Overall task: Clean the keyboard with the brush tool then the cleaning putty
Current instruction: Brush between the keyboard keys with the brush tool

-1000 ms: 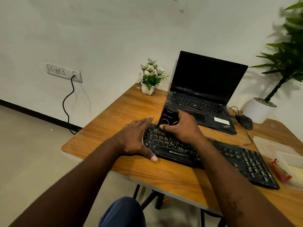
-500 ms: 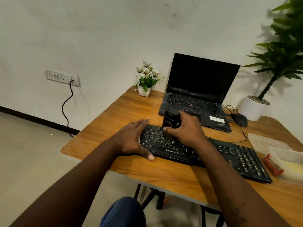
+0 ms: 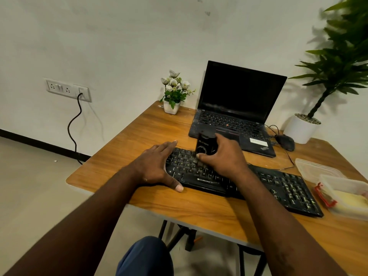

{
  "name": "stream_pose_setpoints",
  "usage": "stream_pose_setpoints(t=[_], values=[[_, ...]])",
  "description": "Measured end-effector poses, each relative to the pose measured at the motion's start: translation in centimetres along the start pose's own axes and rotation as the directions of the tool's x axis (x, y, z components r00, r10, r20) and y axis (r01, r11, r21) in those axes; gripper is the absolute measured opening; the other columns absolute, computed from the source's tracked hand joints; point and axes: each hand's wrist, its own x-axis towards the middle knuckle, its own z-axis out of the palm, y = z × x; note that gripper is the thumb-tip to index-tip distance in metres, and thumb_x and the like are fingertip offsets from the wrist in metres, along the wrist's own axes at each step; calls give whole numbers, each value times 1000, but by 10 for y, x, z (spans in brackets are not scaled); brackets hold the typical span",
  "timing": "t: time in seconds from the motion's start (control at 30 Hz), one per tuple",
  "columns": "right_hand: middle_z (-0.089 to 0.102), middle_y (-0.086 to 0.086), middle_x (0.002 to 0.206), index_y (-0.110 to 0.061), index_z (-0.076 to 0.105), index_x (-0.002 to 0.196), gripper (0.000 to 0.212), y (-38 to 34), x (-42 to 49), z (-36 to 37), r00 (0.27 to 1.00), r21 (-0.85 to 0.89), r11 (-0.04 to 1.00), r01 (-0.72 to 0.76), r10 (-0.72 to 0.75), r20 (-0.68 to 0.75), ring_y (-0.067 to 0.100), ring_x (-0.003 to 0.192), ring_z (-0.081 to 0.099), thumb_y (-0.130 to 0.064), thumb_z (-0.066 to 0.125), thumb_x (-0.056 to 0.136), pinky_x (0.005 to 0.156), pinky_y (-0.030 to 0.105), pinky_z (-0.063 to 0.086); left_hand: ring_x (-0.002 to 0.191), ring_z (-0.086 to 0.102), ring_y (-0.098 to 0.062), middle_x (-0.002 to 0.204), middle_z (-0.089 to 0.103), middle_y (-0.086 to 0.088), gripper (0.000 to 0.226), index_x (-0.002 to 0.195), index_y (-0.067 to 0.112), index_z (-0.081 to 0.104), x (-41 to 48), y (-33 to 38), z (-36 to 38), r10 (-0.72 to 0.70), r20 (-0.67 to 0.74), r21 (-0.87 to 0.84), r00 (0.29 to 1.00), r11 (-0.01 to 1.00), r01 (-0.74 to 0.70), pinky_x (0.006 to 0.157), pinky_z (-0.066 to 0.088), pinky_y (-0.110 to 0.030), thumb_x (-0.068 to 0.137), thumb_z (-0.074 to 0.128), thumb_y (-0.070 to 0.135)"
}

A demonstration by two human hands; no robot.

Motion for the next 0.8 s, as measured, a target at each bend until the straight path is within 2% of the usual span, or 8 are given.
stream_pose_setpoints(t=[0.07,0.2,0.37,0.5,0.6,0.67,0.73,0.8], values=[[71,-3,115,-22,58,133,63,3,1,-7,996,-62,998,-31,26,-85,16,98,70,-37,87,78,82,33,62,156,10,-21,173,3,5,153,164,32,-8,0,1,-1,-2,2,-2,1000,1000,2,126,15,-49,50,78,88],[72,-7,111,-31,61,120,53,5,-13,-10,960,306,952,-27,-61,275,8,99,70,-27,90,75,84,30,61,157,7,-21,173,0,5,154,164,33,-10,-1,1,-1,-3,10,5,1000,1000,3,126,13,-50,49,75,90],[71,-2,117,-21,58,133,64,11,-9,-14,995,6,998,-67,67,-68,17,100,70,-35,87,78,82,34,62,157,8,-22,173,1,5,156,164,34,-10,0,0,0,-11,15,0,1000,1000,11,126,15,-52,45,71,96],[71,-7,113,-27,61,125,57,6,-17,-10,968,278,959,-57,-15,249,11,102,69,-28,89,75,87,34,60,157,10,-21,173,2,6,157,164,33,-8,0,0,0,-10,8,5,1000,1000,9,126,17,-52,43,68,98],[71,-3,118,-22,58,133,64,7,-12,-9,999,-4,999,-41,41,-22,15,102,69,-35,87,78,85,34,61,157,10,-22,173,2,6,157,164,34,-9,0,-1,0,-14,8,1,1000,1000,14,126,18,-54,43,68,98],[71,-5,113,-21,59,131,61,10,-9,-12,993,-23,998,-61,58,-100,17,100,70,-37,87,79,81,31,61,157,9,-21,173,2,6,156,164,35,-8,0,-1,1,-16,10,-2,1000,1000,16,126,17,-54,44,70,97],[70,-10,111,-26,61,125,56,6,-10,-8,993,248,965,-84,59,107,13,102,70,-32,89,77,83,29,59,157,9,-21,173,1,7,156,164,35,-8,0,-1,1,-16,10,-1,1000,1000,16,126,17,-53,44,70,97],[72,-8,111,-28,62,123,56,-1,-14,0,984,249,967,-47,1,180,12,102,70,-33,90,75,86,32,60,157,8,-21,173,1,7,156,164,35,-9,0,-1,1,-14,7,1,1000,1000,14,126,17,-53,43,70,97]])
